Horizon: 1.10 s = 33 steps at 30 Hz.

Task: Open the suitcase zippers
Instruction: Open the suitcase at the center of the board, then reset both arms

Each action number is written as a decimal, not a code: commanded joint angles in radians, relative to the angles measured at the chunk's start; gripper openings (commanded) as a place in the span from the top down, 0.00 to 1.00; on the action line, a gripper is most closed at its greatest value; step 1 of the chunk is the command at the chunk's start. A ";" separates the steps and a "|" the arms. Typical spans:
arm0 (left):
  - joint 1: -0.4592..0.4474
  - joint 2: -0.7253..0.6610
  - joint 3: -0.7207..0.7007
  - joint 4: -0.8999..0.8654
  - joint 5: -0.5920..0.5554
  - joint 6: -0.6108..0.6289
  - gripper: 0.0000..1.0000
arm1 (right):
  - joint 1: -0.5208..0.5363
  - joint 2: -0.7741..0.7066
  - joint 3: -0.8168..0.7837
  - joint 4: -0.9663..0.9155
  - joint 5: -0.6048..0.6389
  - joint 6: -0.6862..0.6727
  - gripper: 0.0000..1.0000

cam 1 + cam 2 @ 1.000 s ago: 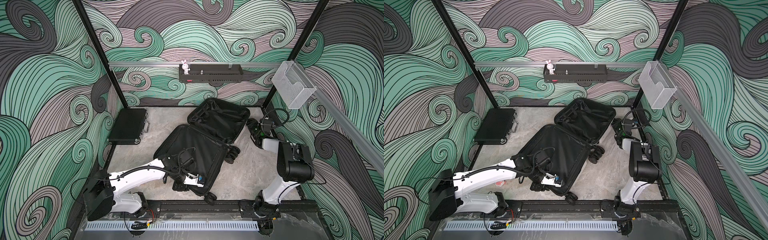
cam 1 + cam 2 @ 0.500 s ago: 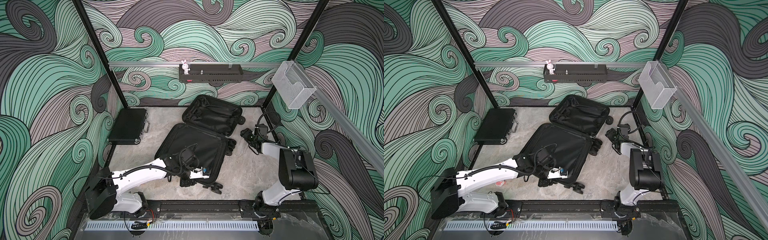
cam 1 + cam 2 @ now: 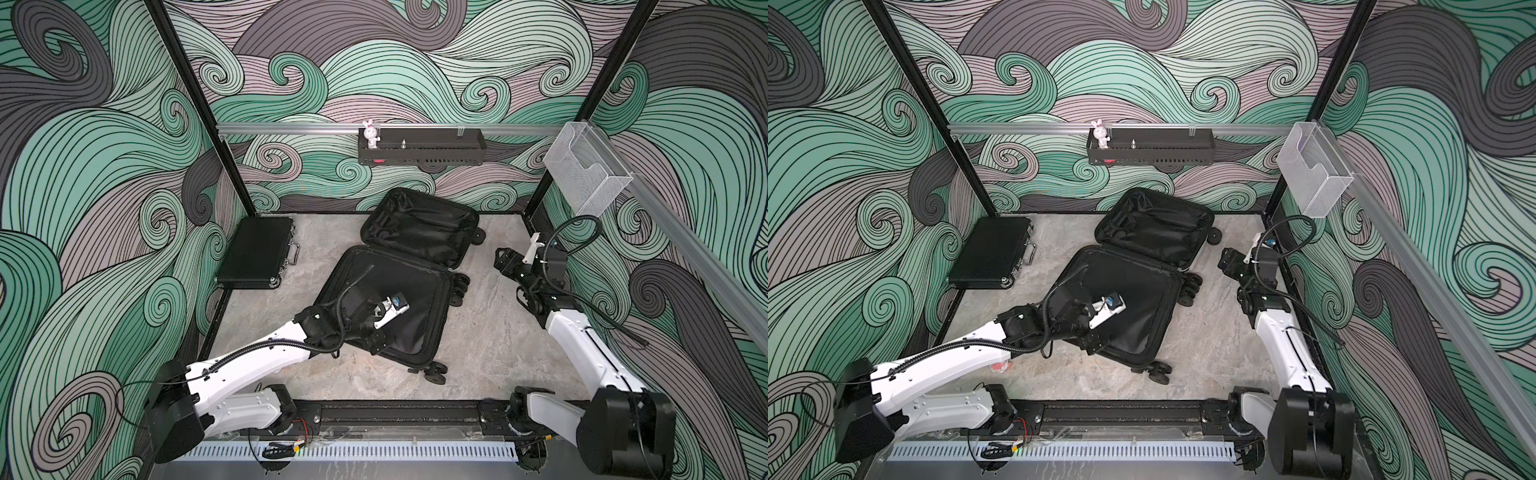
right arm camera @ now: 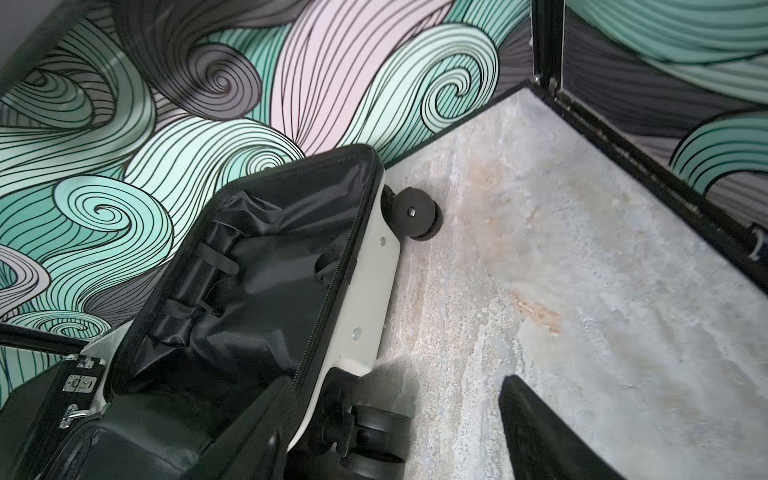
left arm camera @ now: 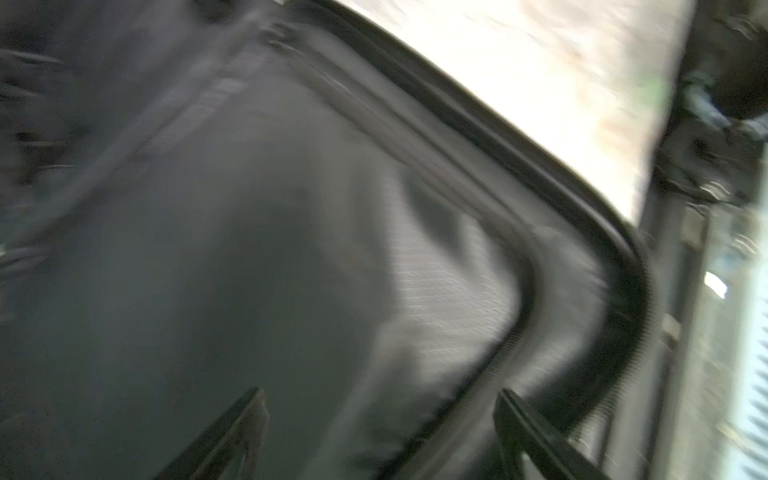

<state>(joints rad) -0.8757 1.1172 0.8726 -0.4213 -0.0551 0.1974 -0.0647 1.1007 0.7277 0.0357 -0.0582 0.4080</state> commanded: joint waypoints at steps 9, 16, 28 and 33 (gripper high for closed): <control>0.405 -0.156 -0.163 0.376 -0.543 -0.152 0.01 | 0.003 -0.060 -0.235 0.276 0.119 -0.293 0.01; 0.647 -0.147 -0.404 0.646 -0.591 -0.240 0.01 | 0.003 0.030 -0.308 0.385 0.132 -0.338 0.01; 0.836 -0.002 -0.629 1.069 -0.314 -0.269 0.01 | 0.004 0.143 -0.391 0.592 0.128 -0.419 0.01; 0.874 0.102 -0.639 1.235 -0.180 -0.228 0.01 | 0.004 0.208 -0.364 0.638 0.070 -0.410 0.01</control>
<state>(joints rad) -0.0200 1.1751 0.2249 0.6395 -0.3592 -0.0521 -0.0647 1.2778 0.3367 0.6094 0.0593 0.0032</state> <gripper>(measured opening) 0.986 0.989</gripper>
